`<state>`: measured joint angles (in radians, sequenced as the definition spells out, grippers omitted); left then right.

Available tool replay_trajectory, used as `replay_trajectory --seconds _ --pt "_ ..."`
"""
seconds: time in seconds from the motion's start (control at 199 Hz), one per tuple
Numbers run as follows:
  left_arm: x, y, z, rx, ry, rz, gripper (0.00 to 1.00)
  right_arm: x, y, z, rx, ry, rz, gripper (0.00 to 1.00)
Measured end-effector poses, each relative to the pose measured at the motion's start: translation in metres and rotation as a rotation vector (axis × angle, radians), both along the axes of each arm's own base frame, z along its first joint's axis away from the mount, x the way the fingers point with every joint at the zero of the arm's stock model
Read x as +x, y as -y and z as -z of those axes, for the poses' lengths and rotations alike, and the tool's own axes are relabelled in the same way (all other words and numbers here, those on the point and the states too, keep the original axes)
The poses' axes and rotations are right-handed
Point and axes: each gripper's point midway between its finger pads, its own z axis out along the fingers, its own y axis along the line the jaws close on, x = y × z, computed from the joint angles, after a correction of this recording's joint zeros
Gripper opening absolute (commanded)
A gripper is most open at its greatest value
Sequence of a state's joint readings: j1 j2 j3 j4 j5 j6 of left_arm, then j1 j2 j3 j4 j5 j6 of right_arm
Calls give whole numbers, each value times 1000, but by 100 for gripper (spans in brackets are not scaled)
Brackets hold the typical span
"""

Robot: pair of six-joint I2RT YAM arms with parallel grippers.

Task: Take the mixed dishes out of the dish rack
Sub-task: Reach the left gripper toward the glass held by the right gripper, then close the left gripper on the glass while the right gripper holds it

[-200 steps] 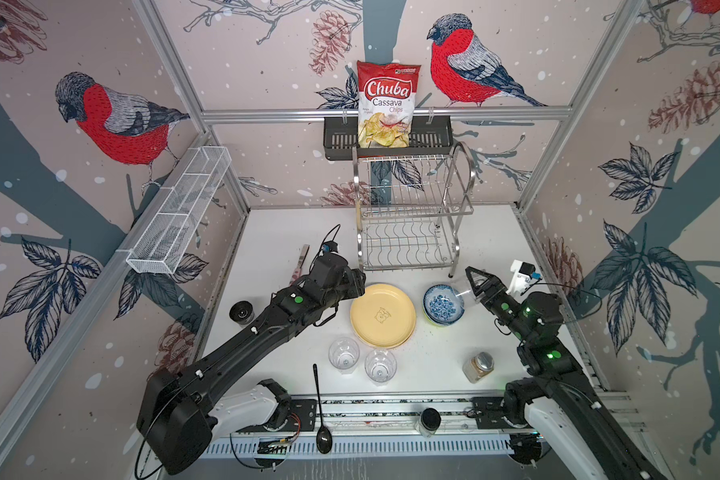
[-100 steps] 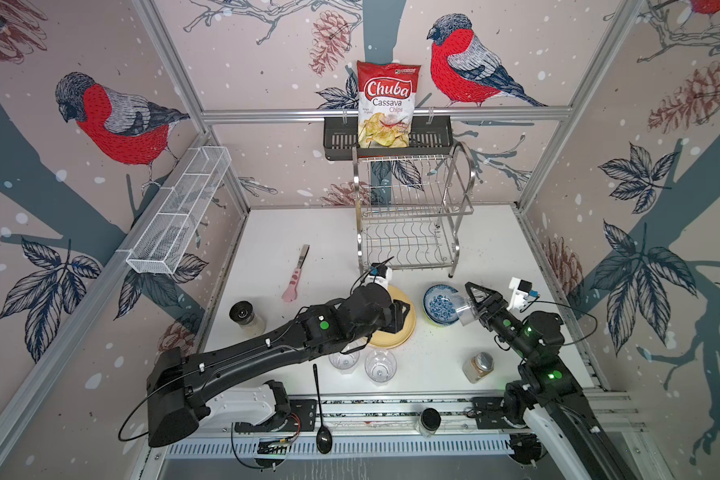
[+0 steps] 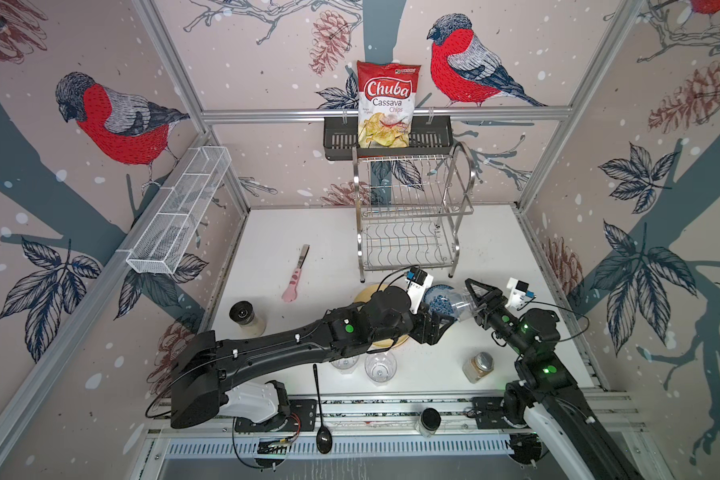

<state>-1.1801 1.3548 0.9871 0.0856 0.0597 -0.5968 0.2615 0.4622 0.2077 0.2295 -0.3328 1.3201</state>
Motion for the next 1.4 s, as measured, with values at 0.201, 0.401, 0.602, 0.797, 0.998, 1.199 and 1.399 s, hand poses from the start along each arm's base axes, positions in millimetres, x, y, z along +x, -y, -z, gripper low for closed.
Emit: replay_trajectory --seconds 0.201,0.401,0.602,0.797,0.998,1.199,1.399 --pt "1 18 -8 -13 46 55 84 8 -9 -9 48 -20 -37 0" --pt "26 18 -5 -14 59 21 74 9 -13 -37 86 36 -60 0" --pt "28 28 -1 -38 36 71 63 8 -13 -37 110 25 -61 0" --pt "26 42 -7 -79 18 114 56 8 -13 -30 129 -1 -58 0" --pt "33 59 -4 -76 3 123 40 7 -15 -34 149 10 -66 0" --pt "41 73 -3 -74 -9 115 32 7 -16 -36 163 9 -69 0" --pt "44 83 -3 -71 -28 121 16 14 -7 -35 191 -2 3 0"
